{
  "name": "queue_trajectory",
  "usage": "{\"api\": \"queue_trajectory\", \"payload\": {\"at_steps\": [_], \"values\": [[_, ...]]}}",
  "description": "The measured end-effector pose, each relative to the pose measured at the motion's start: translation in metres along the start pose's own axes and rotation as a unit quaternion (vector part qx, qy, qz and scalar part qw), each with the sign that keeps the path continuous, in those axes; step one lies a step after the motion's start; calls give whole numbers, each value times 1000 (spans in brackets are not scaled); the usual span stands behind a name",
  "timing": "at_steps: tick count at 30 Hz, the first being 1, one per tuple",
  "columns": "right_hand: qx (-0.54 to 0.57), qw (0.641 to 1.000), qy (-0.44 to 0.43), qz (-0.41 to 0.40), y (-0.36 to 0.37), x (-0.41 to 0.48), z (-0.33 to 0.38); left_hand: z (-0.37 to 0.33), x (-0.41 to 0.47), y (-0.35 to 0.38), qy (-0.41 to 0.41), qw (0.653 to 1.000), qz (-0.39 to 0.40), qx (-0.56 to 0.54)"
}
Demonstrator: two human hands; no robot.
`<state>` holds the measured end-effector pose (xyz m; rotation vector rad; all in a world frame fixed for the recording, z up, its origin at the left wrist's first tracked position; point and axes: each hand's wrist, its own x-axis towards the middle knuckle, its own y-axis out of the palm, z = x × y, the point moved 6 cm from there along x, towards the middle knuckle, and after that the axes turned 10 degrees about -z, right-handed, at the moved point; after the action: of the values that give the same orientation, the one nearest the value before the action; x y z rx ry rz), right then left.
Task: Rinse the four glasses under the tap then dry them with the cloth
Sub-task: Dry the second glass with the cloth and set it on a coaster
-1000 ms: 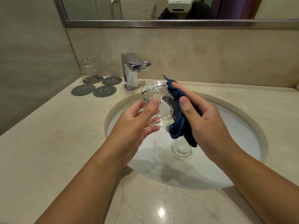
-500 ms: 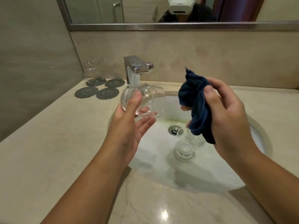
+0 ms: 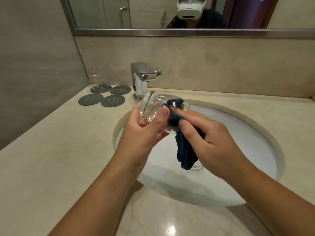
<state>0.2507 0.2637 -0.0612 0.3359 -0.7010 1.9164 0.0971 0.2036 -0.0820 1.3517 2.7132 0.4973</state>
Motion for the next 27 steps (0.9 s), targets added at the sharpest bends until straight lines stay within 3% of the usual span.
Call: {"api": "queue_trajectory", "payload": {"at_steps": [6, 12, 19, 27], "values": [[42, 995, 51, 74, 2, 1, -1, -1, -2, 2, 70, 993, 51, 80], [104, 976, 132, 138, 8, -1, 0, -2, -4, 2, 77, 990, 63, 100], [303, 883, 305, 189, 8, -10, 2, 0, -3, 5, 48, 992, 87, 74], [410, 819, 326, 235, 10, -10, -4, 7, 1, 5, 44, 992, 95, 69]]}}
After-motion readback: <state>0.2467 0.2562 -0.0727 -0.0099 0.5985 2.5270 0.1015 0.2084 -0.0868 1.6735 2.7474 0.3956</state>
